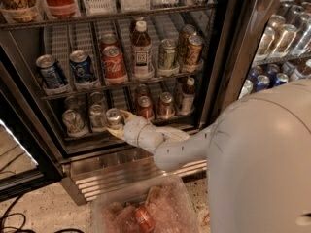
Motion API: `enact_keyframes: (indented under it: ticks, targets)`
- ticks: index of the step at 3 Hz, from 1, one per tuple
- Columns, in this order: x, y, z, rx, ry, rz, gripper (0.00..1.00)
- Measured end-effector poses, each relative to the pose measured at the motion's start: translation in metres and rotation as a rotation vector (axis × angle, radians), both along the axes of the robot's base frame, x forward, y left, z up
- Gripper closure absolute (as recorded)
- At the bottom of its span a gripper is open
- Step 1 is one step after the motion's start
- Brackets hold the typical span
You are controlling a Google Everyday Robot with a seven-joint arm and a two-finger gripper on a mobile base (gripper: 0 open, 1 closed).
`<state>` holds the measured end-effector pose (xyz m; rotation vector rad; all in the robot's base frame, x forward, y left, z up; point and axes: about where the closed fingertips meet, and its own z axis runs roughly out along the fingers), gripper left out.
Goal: Pick redbull can from bottom shelf of fridge
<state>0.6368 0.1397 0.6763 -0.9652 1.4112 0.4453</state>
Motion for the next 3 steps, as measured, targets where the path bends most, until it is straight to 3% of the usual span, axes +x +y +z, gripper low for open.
enact_keyframes:
  ticks: [3]
  targets:
    - [-0.0068, -0.0020, -0.0046, 0.001, 0.034, 0.008, 1.00]
